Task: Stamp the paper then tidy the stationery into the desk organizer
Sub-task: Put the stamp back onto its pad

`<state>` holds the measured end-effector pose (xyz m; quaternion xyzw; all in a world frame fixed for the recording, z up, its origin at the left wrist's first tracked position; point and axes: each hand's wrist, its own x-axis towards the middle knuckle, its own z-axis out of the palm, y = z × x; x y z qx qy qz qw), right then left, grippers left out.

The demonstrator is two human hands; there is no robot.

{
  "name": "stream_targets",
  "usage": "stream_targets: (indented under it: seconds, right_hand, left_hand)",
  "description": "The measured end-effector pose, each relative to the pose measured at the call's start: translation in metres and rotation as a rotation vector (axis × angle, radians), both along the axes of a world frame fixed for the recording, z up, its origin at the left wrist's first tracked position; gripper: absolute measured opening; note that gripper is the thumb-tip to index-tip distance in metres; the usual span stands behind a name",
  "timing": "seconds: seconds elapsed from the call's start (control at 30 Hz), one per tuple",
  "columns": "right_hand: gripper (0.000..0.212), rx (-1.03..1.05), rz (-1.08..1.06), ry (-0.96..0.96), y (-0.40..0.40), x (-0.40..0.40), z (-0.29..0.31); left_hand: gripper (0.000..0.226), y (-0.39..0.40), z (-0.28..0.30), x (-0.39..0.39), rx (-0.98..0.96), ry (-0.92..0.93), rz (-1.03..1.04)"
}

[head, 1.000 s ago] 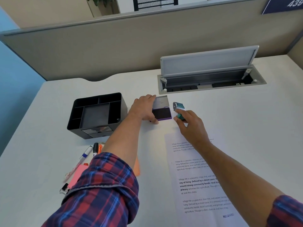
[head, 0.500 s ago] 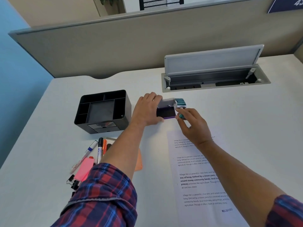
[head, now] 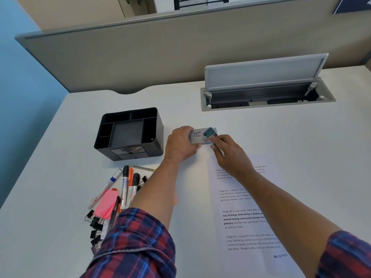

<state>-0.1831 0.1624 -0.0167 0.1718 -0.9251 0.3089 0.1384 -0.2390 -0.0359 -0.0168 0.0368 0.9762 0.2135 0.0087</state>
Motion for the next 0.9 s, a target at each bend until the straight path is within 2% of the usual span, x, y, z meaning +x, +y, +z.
stream_targets:
  seconds: [0.17,0.37,0.67,0.9]
  right_hand:
    - [0.030,-0.006,0.000,-0.010,-0.012,-0.011,0.004]
    - [0.028,-0.131,-0.141,-0.060,-0.030,-0.018,0.007]
    - [0.029,-0.075,-0.185,-0.130,-0.038,-0.017,-0.006]
    - [0.026,-0.046,-0.208,-0.086,-0.038,-0.018,-0.009]
  left_hand:
    - [0.062,0.000,0.000,0.002,0.035,-0.002,0.018]
    - [0.060,-0.002,0.001,0.000,0.085,-0.010,0.032]
    - [0.064,-0.002,0.004,-0.003,0.079,-0.014,0.021]
    - [0.062,-0.003,0.002,-0.004,0.076,-0.015,0.023]
